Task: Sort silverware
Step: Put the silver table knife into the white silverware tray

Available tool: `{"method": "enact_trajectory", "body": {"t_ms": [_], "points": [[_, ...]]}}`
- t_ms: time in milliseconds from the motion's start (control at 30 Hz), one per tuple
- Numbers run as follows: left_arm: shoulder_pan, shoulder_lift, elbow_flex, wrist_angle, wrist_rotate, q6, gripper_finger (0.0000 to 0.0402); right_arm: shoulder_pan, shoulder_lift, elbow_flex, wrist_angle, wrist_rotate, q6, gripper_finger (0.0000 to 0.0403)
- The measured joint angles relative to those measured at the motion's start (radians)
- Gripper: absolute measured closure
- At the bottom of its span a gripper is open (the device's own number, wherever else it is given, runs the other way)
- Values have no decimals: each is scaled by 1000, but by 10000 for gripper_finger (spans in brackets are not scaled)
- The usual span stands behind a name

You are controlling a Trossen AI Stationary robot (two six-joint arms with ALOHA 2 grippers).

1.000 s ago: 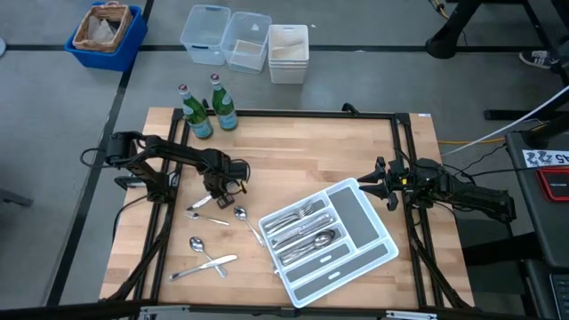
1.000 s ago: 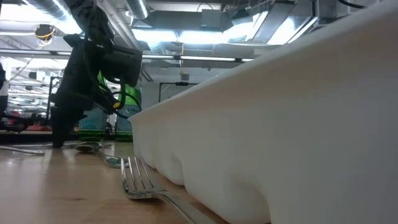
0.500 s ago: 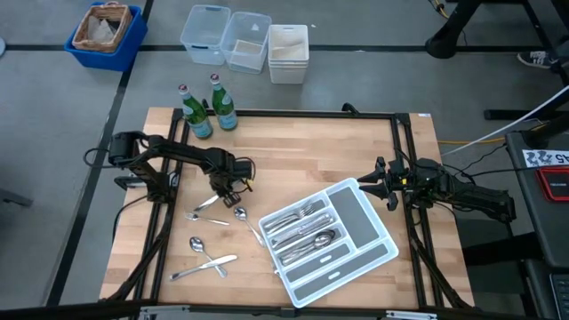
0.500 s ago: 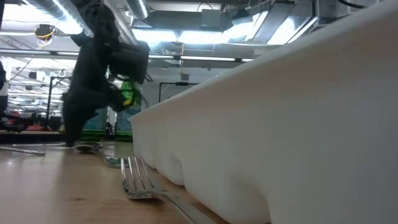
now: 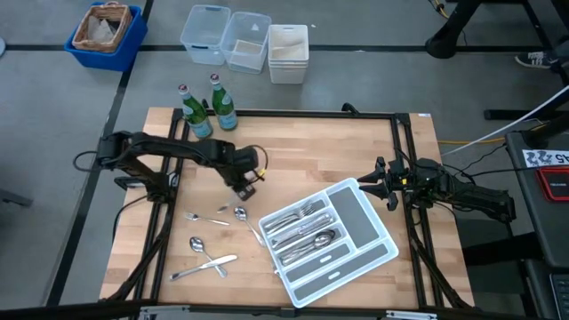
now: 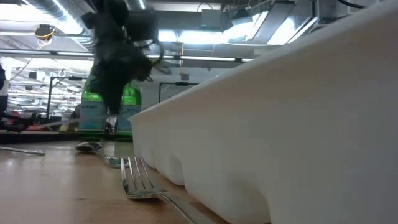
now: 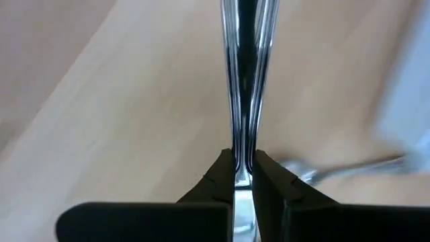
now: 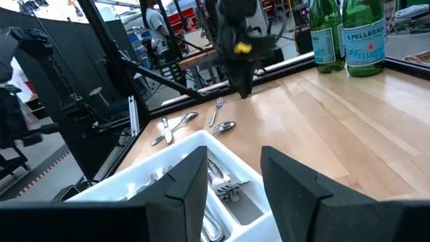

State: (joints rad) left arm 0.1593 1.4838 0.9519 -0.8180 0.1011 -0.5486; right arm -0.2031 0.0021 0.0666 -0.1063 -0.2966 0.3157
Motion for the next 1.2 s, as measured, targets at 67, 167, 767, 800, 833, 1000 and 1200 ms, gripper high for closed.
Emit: {"method": "enact_trajectory", "body": {"t_ms": [67,167,767,800,833,1000,1200], "points": [[-7,-5,21,94,16,-53,384,0,0,0,0,0,0,260],[-23,-7,46,278,24,-127,386,0,0,0,0,0,0,260],[-276,90,48,935,-129,-203,381,0,0,0,0,0,0,260],[-289,105,48,934,-130,-193,381,0,0,0,0,0,0,260],[-300,121,48,936,-131,-182,382,0,0,0,0,0,0,260],[-346,192,47,934,-132,-182,383,0,0,0,0,0,0,260],[-364,240,47,935,-131,-177,377,0,0,0,0,0,0,260]]}}
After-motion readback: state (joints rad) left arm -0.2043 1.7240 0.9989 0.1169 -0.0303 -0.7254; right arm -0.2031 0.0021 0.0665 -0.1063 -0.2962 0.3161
